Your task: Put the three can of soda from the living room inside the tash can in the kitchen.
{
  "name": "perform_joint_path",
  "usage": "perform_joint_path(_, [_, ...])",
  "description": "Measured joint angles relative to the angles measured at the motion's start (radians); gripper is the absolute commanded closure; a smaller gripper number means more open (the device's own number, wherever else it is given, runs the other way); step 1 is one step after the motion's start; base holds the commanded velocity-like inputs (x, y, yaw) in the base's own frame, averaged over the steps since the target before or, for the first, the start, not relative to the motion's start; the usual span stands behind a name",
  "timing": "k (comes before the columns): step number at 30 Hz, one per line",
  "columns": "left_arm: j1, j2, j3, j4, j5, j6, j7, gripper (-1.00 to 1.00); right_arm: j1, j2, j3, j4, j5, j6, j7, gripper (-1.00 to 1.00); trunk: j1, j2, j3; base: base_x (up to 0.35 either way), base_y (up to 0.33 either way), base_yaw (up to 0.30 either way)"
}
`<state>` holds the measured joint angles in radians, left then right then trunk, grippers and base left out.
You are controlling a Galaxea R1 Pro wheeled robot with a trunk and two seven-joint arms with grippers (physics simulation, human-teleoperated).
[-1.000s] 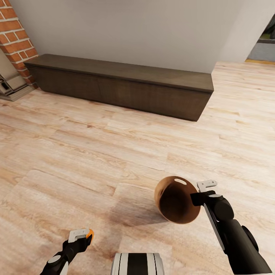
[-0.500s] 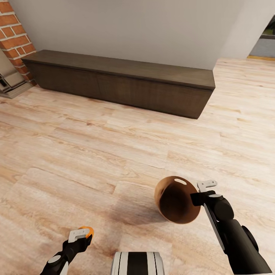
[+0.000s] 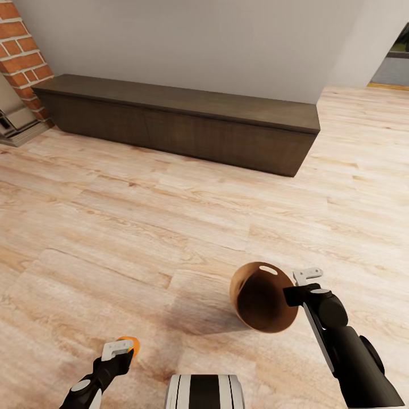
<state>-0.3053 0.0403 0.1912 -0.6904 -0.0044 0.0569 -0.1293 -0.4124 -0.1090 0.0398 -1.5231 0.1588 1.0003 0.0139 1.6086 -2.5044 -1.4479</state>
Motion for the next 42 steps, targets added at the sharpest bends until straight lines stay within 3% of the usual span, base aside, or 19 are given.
perform_joint_path(17, [0.0,0.0,0.0,0.0,0.001,0.0,0.0,1.0,0.0,0.0,0.0,0.0,0.0,0.0,0.0,1.0,0.0,0.0,0.0,0.0,0.0,0.0])
perform_joint_path(36, [0.0,0.0,0.0,0.0,-0.001,0.0,0.001,1.0,0.0,0.0,0.002,0.0,-0.001,0.0,0.0,1.0,-0.009,0.004,0.073,0.0,0.0,0.0])
perform_joint_path(42, [0.0,0.0,0.0,0.0,-0.001,0.0,0.001,1.0,0.0,0.0,0.002,0.0,-0.001,0.0,0.0,1.0,-0.031,0.046,0.092,0.0,0.0,0.0])
